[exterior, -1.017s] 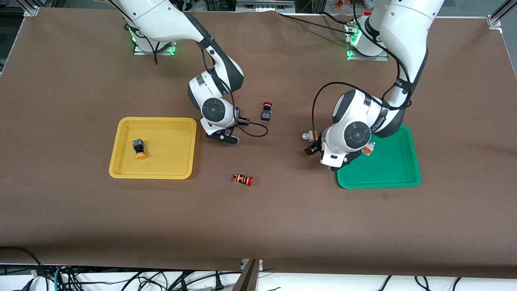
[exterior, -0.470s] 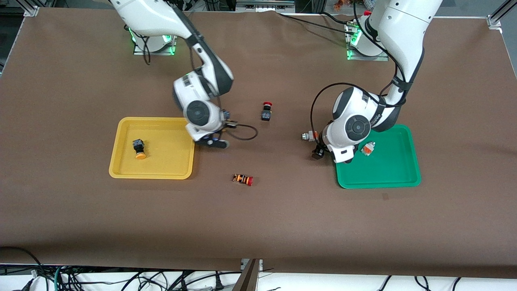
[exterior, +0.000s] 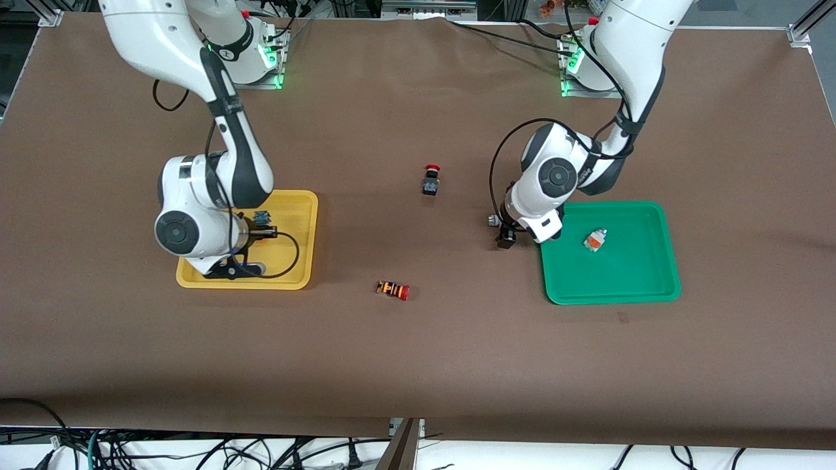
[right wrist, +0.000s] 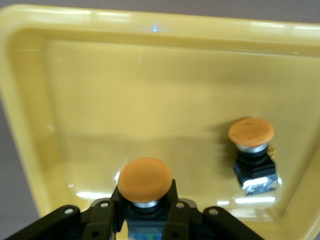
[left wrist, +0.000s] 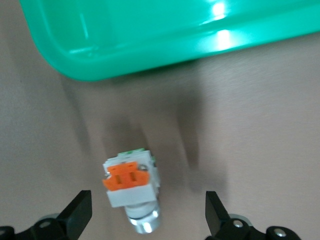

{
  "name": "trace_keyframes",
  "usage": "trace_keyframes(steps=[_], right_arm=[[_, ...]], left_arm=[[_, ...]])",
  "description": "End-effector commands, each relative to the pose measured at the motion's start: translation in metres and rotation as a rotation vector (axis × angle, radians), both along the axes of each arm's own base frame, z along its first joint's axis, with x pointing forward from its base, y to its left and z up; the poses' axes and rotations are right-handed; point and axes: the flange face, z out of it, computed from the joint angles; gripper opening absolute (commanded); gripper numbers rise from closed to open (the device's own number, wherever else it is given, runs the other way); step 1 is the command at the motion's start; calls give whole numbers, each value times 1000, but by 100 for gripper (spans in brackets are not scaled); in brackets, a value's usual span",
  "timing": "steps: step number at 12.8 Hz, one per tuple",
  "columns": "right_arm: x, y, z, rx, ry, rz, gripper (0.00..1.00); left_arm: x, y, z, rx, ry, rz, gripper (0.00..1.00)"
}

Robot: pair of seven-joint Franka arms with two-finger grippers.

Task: Place green and yellow buttons in trays
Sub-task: 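Place the yellow button in the yellow tray and withdraw the right gripper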

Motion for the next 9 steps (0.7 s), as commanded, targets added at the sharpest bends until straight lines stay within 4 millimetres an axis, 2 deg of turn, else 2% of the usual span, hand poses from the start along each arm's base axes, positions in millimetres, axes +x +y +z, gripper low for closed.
trace_keyframes(steps=[1, 2, 3, 4, 6, 8, 9], right_arm=[[9, 9, 12, 19, -32, 15, 100], [21, 14, 37, 32, -68, 29, 100], [27, 8, 63, 39, -61, 20, 100], [35, 4, 100, 46, -59, 18, 100], [46, -12, 174, 37, -39, 2, 100], [44, -28, 241, 46, -42, -16, 100], [36, -38, 274, 60, -75, -23, 100]], left_arm=[[-8, 4, 2, -1, -11, 32, 51], [-10, 5, -2, 2, -4, 32, 26], [-11, 5, -5, 7, -2, 24, 15], [-10, 5, -3, 5, -4, 18, 5], [-2, 5, 10, -2, -25, 20, 2], [11, 11, 42, 5, -47, -14, 2], [23, 17, 58, 18, -50, -41, 2]])
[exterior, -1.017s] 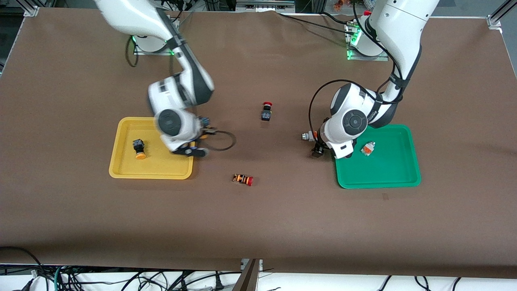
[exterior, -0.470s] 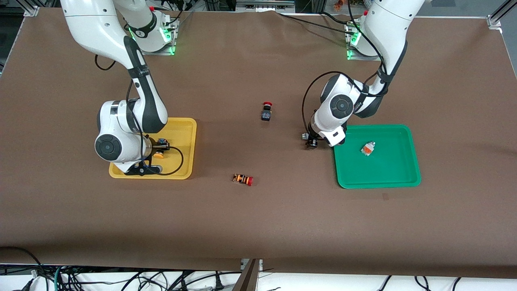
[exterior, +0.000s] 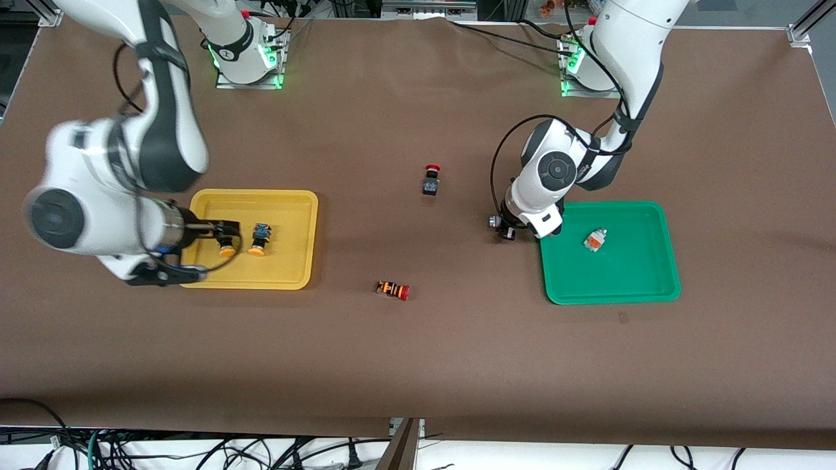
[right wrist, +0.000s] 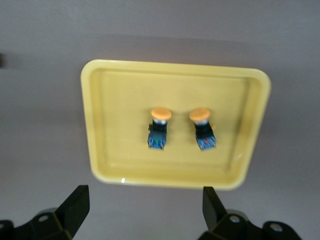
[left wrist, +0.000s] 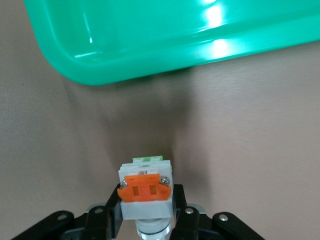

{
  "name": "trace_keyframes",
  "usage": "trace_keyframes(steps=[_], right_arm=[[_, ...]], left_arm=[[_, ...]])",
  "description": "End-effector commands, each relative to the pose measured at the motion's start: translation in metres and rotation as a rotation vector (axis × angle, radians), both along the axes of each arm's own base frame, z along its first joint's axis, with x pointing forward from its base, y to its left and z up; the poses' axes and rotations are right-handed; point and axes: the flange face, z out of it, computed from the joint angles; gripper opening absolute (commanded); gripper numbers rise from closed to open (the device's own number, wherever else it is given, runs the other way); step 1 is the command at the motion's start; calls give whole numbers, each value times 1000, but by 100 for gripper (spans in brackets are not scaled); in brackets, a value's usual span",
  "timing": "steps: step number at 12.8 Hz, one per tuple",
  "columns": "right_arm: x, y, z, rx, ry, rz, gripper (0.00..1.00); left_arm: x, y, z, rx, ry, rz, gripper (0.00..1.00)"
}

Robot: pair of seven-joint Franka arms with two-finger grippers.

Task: Place green and yellow buttons in trays
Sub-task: 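Place the yellow button in the yellow tray and withdraw the right gripper, then lower the green button into the green tray and open the left gripper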

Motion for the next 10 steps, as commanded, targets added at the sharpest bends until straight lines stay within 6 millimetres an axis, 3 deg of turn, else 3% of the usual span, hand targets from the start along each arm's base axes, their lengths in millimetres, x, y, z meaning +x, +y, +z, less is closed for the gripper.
trace_keyframes(steps=[1, 3, 5, 8, 10], right_arm=[[-19, -17, 73, 25, -51, 13, 100], [-52, -14, 99, -26, -71, 90, 100], [-82, 7, 114, -156, -98, 197, 100], [-106, -18, 167, -125, -197, 150, 100], [-114, -36, 164, -93, -166, 112, 100]], left_arm=[[24, 16, 53, 33, 0, -69, 2], [44, 48, 84, 61, 45, -163, 2], [64, 110, 104, 41, 47, -276, 2], [78, 196, 90, 4, 51, -451, 2], [79, 251, 70, 7, 59, -571, 3]])
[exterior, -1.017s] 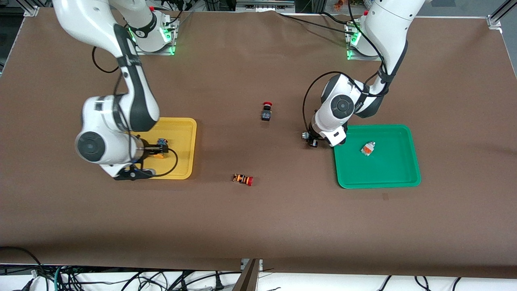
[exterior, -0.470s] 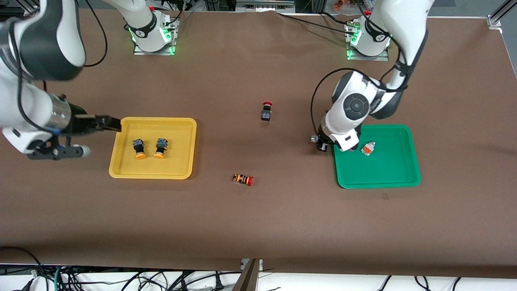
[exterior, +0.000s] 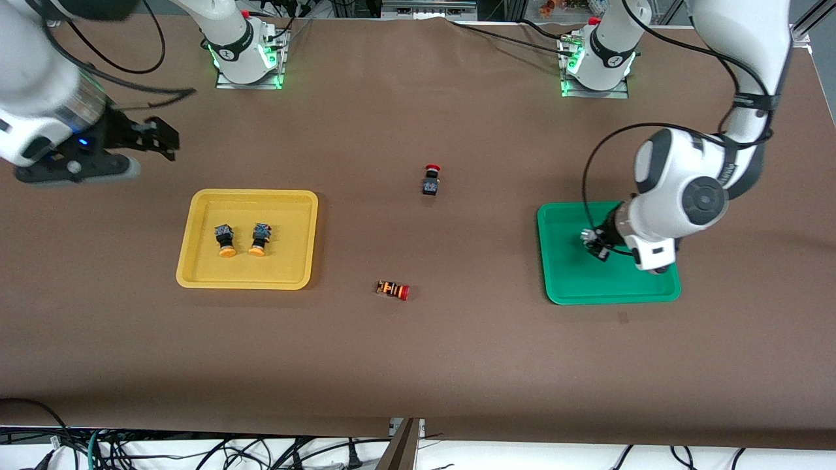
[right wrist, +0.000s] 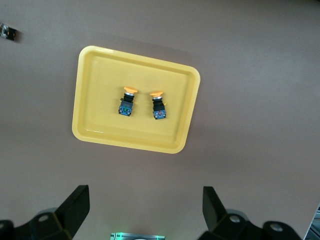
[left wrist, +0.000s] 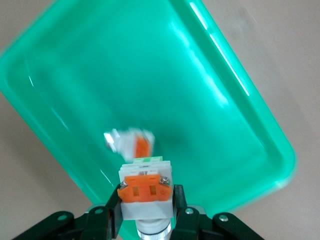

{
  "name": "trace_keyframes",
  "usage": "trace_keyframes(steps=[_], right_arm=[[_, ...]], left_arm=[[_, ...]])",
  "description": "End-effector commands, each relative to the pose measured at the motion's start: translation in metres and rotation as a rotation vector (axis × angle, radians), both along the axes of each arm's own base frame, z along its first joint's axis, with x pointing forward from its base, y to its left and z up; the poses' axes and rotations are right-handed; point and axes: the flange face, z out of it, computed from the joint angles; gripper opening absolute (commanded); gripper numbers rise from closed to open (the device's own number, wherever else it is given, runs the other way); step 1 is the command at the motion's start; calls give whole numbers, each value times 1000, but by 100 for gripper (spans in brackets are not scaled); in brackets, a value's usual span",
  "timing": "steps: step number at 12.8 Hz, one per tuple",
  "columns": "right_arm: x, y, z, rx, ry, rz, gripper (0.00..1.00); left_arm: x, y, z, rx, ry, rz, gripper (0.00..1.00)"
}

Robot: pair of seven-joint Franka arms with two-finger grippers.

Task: Place green and yellow buttons in trays
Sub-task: 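Lower the green button into the green tray and open the left gripper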

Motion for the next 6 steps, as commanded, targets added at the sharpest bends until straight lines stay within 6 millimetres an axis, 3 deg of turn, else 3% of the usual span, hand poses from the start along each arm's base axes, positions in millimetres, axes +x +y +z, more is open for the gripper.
trace_keyframes(steps=[1, 2, 3, 4, 5, 6], right_arm=[[-14, -24, -6, 52, 22, -36, 100], [-14, -30, -8, 66, 30, -50, 100], [-13, -35, -9, 93, 35, -67, 100], [-12, -38, -10, 103, 39, -74, 100], [-10, -37, -14, 102, 51, -71, 100], [-8, -40, -16, 100, 63, -77, 100]], left_arm=[[1, 43, -29, -19, -2, -158, 5], [5, 51, -41, -26, -34, -186, 9], [8, 53, -60, -36, -43, -220, 21], [12, 53, -68, -39, -66, -236, 47], [15, 54, -60, -36, -80, -241, 99], [19, 53, -45, -37, -90, -271, 100]])
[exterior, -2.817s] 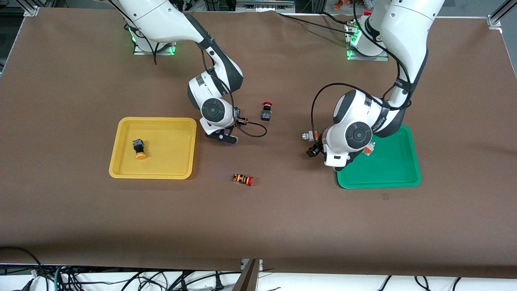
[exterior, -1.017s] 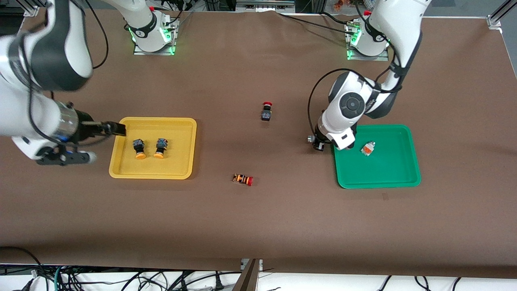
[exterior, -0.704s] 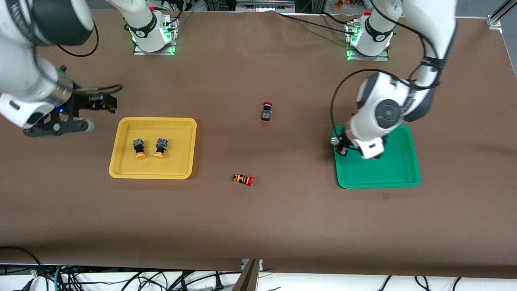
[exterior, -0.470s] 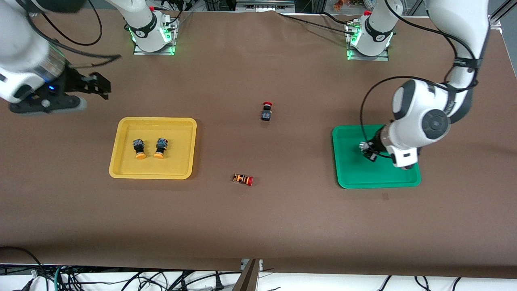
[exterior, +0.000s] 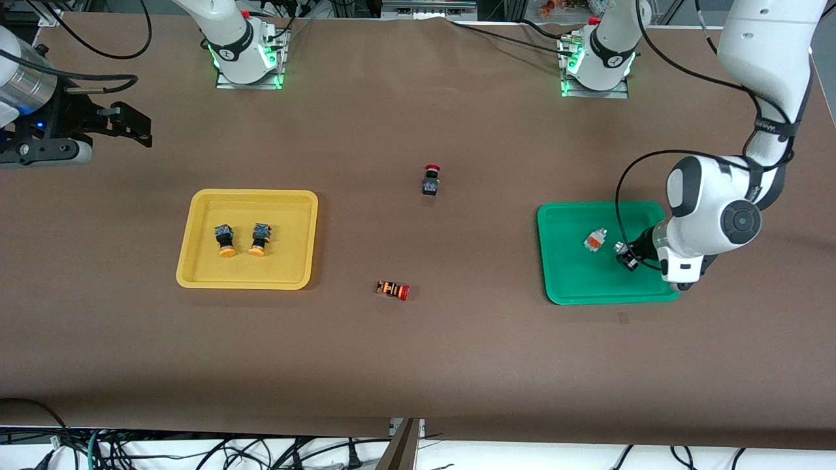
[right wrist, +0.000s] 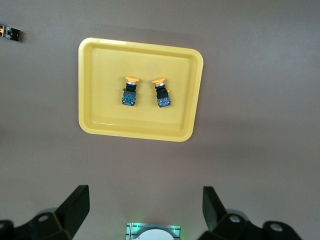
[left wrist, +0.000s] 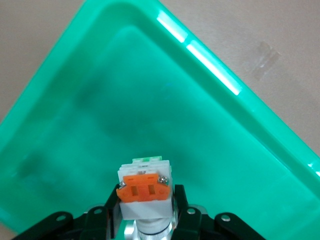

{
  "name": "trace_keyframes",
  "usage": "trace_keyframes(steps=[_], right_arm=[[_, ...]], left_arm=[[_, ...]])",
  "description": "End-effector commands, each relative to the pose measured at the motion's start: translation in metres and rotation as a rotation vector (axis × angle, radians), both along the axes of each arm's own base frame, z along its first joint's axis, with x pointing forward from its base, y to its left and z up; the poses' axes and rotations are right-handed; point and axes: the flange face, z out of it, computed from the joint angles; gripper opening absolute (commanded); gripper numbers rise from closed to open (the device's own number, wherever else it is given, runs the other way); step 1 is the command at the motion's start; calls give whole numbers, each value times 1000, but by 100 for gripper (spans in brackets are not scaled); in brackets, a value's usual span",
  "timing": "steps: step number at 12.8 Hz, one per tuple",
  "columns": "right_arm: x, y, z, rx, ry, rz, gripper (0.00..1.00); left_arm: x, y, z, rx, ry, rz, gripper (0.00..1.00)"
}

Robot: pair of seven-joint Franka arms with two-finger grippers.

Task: Place green and yellow buttons in trays
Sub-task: 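Lower the green button into the green tray and open the left gripper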

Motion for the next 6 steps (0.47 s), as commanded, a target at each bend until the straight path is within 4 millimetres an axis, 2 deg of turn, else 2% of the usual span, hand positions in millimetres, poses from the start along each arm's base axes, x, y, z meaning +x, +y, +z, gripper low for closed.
trace_keyframes(steps=[1, 2, 3, 4, 6], right_arm=[[4, -9, -1, 22, 12, -10, 100], [6, -11, 0, 21, 13, -13, 100], [7, -11, -2, 19, 16, -13, 100], [8, -11, -2, 19, 17, -15, 100], [8, -12, -2, 17, 16, -17, 100]], left_arm=[[12, -3, 38, 5, -39, -119, 100], [18, 1, 57, 4, -44, -151, 100], [26, 14, 83, 1, -47, -179, 100], [31, 17, 109, -7, -27, -221, 100], [39, 20, 178, -21, 14, -298, 100]])
